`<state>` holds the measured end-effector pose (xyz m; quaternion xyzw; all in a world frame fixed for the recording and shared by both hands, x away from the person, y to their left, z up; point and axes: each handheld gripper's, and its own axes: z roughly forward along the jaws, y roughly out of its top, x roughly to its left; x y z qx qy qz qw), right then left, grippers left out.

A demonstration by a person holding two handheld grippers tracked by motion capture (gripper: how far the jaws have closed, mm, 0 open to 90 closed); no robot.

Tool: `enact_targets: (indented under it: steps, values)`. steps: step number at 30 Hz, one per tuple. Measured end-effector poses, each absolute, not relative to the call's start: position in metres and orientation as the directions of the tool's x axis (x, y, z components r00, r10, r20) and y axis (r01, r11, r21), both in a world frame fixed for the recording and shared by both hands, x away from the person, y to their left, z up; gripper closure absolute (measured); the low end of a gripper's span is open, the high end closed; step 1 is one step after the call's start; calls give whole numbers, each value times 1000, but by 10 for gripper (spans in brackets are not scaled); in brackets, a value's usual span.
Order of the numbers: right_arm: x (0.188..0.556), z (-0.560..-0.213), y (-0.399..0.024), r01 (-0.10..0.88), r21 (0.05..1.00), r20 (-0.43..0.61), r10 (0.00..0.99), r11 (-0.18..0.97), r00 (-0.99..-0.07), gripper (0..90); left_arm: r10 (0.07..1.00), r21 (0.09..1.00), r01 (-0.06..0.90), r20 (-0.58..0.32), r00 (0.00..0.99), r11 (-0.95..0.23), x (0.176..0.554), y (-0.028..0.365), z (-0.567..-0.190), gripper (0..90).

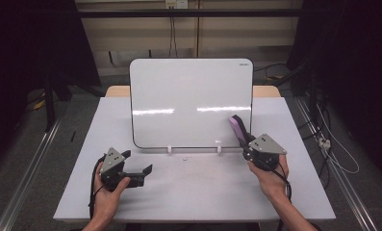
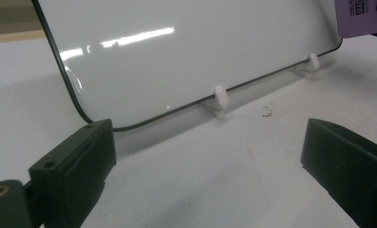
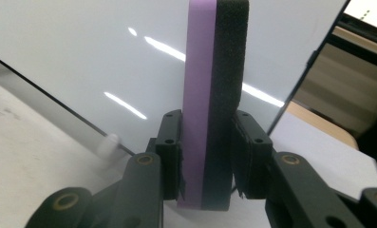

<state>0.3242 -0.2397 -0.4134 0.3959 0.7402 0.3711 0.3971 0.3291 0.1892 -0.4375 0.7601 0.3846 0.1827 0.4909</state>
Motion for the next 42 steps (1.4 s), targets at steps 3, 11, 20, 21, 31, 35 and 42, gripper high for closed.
enact_targets:
  steps: [3,11,20,21,31,35,42]
  values:
    - [326,-414,-237,301,843,-335,873,445,-354,677,766,886,408,-104,634,-218,330,190,-438,46]
    - [335,-420,-226,299,807,-400,845,508,-355,677,767,888,399,-89,635,-227,331,191,-437,46]
    - [337,-422,-222,305,803,-403,844,512,-354,670,772,890,389,-71,631,-236,330,190,-437,46]
    - [337,-422,-222,305,807,-398,846,506,-354,667,773,891,389,-71,631,-235,330,190,-437,46]
    - [336,-421,-235,345,873,-204,900,346,-386,514,776,894,386,-73,626,-227,331,194,-436,47]
    - [331,-421,-242,371,895,-93,917,248,-388,297,777,895,383,-69,626,-229,331,193,-436,50]
    - [320,-421,-257,384,908,-3,922,164,-387,111,776,894,383,-68,627,-231,331,192,-436,50]
